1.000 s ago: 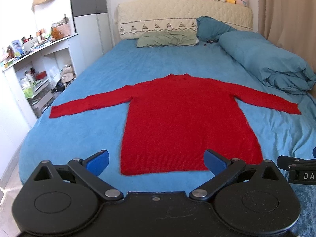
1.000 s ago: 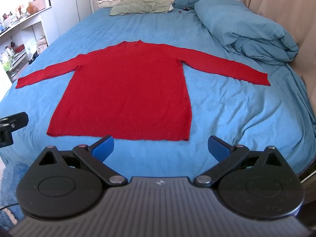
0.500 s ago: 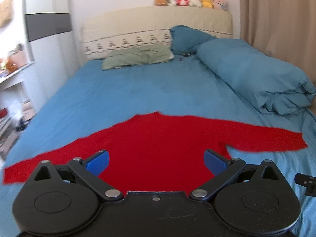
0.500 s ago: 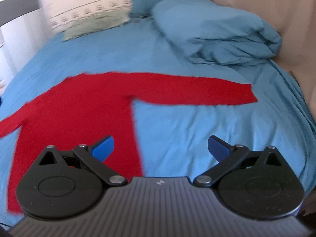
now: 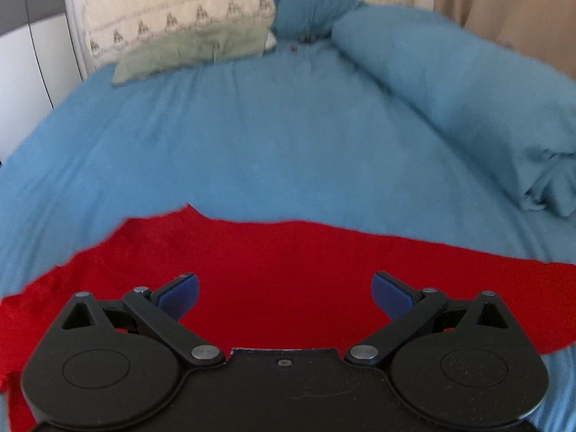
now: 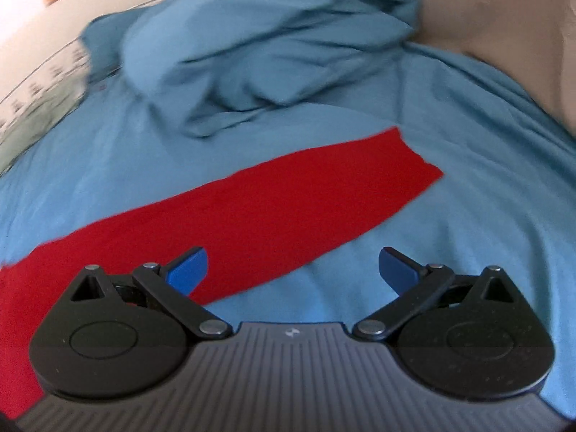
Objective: Fold small clothes
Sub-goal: 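Lower the right tool to the sweater's sleeve cuff and close on it, then carry the held sleeve across the sweater body and release it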
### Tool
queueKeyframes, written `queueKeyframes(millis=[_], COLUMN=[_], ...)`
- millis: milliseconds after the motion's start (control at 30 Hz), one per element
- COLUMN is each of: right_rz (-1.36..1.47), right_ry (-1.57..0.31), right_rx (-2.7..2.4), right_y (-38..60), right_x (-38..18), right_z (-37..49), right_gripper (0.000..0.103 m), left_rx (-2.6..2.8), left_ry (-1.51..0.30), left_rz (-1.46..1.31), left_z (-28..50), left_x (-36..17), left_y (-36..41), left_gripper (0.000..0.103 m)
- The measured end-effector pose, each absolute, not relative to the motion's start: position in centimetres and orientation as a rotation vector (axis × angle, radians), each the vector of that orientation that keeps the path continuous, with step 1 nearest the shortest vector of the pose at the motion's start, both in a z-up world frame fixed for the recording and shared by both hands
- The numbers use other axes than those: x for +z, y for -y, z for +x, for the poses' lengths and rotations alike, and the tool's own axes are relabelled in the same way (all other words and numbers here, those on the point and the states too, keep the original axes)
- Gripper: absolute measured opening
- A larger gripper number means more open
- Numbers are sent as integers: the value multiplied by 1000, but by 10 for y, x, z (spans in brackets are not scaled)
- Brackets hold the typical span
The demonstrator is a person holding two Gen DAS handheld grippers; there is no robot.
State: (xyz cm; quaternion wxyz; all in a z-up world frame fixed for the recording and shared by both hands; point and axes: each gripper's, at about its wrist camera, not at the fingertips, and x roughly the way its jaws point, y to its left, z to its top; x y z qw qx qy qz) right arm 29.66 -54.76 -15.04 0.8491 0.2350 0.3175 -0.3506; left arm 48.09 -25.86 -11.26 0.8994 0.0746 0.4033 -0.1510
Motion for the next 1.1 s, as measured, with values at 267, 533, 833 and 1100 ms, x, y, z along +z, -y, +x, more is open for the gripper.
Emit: queueKeyframes(millis=[267, 533, 833, 1100], right_rz=[566, 548, 623, 557], right_ry=[-677, -582, -549, -450], right_rx=[-843, -941, -954, -653], right_y=[587, 621, 641, 565], right_x=[-192, -200, -179, -91], right_z=[305, 312, 312, 368], right_gripper=[103, 80, 21, 20], left_rx=[-283, -288, -298, -321], left_ry=[-974, -1079, -1100, -1058], left_rz=[166, 154, 138, 55], left_z=[507, 529, 542, 546], left_x=[-161, -192, -193, -135], left_y=[282, 290, 292, 229], left_gripper=[103, 103, 103, 103])
